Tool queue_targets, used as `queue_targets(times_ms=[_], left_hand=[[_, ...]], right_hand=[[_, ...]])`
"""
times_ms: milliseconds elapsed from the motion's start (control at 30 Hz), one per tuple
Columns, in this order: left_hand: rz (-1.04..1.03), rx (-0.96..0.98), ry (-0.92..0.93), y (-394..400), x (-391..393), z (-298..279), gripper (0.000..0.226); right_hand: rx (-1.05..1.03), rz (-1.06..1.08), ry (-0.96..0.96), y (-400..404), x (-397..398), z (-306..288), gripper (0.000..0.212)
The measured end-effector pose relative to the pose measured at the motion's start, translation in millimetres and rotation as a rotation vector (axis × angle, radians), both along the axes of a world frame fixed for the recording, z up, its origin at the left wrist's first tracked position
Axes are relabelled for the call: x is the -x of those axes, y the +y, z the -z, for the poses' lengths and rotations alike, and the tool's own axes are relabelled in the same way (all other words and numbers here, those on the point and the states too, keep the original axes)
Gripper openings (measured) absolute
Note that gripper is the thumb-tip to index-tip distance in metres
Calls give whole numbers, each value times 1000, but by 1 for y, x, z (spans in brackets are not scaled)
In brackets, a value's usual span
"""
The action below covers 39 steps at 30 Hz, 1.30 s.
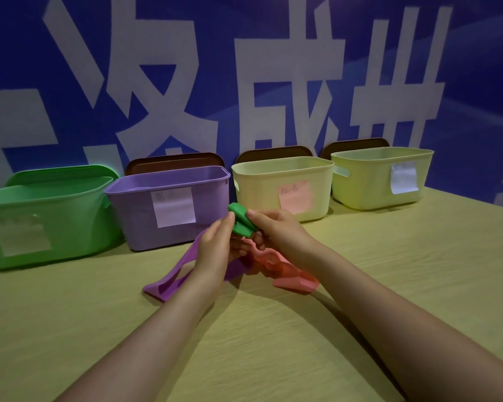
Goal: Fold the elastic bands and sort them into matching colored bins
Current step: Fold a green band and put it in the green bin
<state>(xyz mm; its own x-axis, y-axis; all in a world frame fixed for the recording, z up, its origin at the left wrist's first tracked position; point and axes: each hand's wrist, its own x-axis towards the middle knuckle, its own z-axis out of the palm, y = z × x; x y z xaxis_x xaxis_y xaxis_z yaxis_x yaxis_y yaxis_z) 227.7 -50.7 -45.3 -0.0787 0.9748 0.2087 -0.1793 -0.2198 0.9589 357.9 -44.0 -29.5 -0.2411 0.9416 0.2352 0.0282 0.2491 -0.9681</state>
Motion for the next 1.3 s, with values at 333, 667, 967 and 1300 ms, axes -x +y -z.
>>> queue_targets(times_ms=[333, 667, 967, 1300], left_hand=[[199, 265, -318, -1, 1, -1, 44], [54, 113, -182, -2, -4, 0, 28], [-43, -141, 57, -4, -4, 0, 38], [110, -35, -242, -6, -8, 0, 34]], right_hand=[[145, 79, -25, -5, 6, 2, 31], [91, 97, -17, 1, 5, 2, 32], [-113, 184, 40, 9, -2, 1, 21], [-480, 244, -166, 3, 9, 10, 29]])
